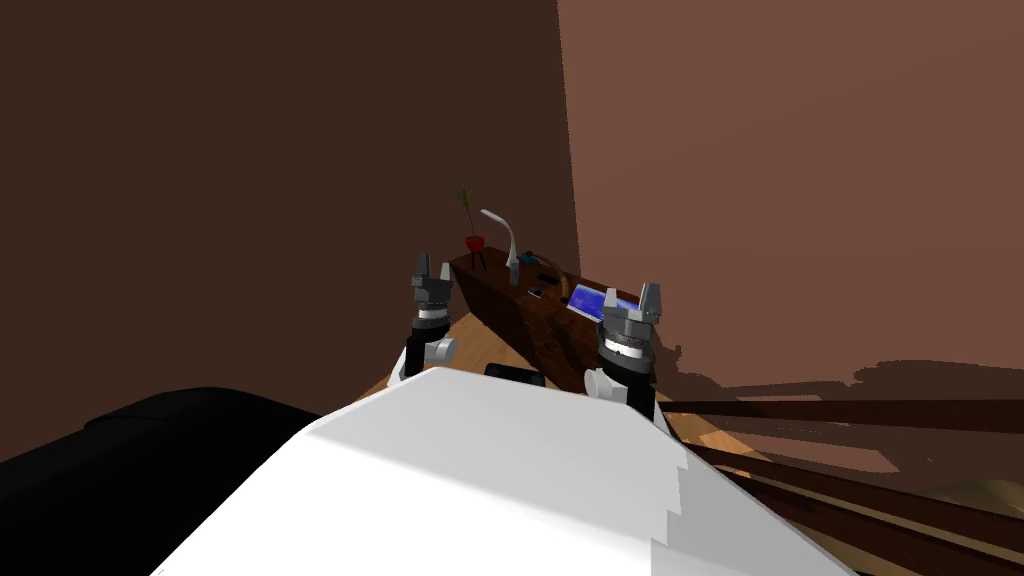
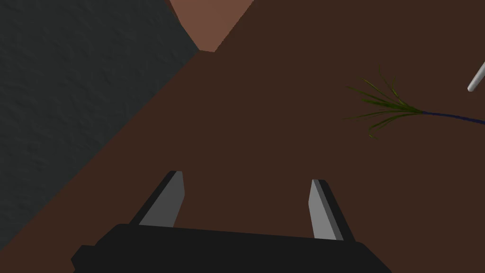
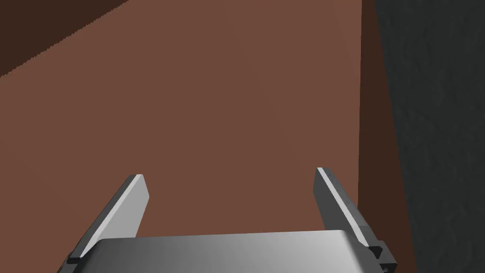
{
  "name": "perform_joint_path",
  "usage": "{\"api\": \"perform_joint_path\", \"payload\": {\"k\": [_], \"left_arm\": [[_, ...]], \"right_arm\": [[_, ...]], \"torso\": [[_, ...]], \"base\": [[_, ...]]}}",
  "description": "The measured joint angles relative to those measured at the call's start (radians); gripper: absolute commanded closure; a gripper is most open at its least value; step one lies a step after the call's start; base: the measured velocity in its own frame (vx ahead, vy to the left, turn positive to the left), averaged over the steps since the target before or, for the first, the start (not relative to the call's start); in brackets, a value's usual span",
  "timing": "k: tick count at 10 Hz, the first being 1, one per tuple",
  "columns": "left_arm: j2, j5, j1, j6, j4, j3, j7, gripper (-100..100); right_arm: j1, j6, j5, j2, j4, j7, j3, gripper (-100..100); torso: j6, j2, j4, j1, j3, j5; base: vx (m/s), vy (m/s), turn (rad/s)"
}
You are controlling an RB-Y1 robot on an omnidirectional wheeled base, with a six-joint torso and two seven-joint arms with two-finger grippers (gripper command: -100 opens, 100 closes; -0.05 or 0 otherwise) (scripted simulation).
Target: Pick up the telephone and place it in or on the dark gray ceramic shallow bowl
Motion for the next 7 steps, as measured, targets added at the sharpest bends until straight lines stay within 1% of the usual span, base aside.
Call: {"api": "perform_joint_path", "payload": {"k": [1, 3, 4, 5, 6, 7], "left_arm": [[0.000, 0.000, 0.000, 0.000, 0.000, 0.000, 0.000, 0], [0.000, 0.000, 0.000, 0.000, 0.000, 0.000, 0.000, 0], [0.000, 0.000, 0.000, 0.000, 0.000, 0.000, 0.000, 0], [0.000, 0.000, 0.000, 0.000, 0.000, 0.000, 0.000, 0], [0.000, 0.000, 0.000, 0.000, 0.000, 0.000, 0.000, 0], [0.000, 0.000, 0.000, 0.000, 0.000, 0.000, 0.000, 0]], "right_arm": [[0.007, -0.001, 0.008, -0.028, 0.002, 0.005, 0.008, -100], [-0.001, -0.001, 0.029, -0.090, 0.025, 0.021, 0.025, -100], [0.001, -0.004, 0.042, -0.120, 0.038, 0.030, 0.036, -100], [0.000, -0.008, 0.046, -0.145, 0.047, 0.035, 0.039, -100], [-0.008, -0.011, 0.054, -0.177, 0.063, 0.039, 0.042, -100], [-0.011, -0.013, 0.069, -0.209, 0.079, 0.048, 0.053, -100]], "torso": [[0.000, 0.003, 0.001, 0.006, 0.002, 0.001], [0.000, 0.007, 0.002, 0.013, 0.004, 0.003], [0.000, 0.008, 0.002, 0.016, 0.005, 0.004], [0.000, 0.007, 0.002, 0.012, 0.004, 0.003], [0.000, 0.006, 0.001, 0.008, 0.004, 0.002], [0.000, 0.007, 0.002, 0.012, 0.004, 0.003]], "base": [[-0.128, 0.173, -0.011], [-0.116, 0.229, 0.003], [-0.087, 0.165, -0.011], [-0.090, 0.104, 0.013], [-0.115, 0.193, 0.037], [-0.063, 0.185, -0.007]]}}
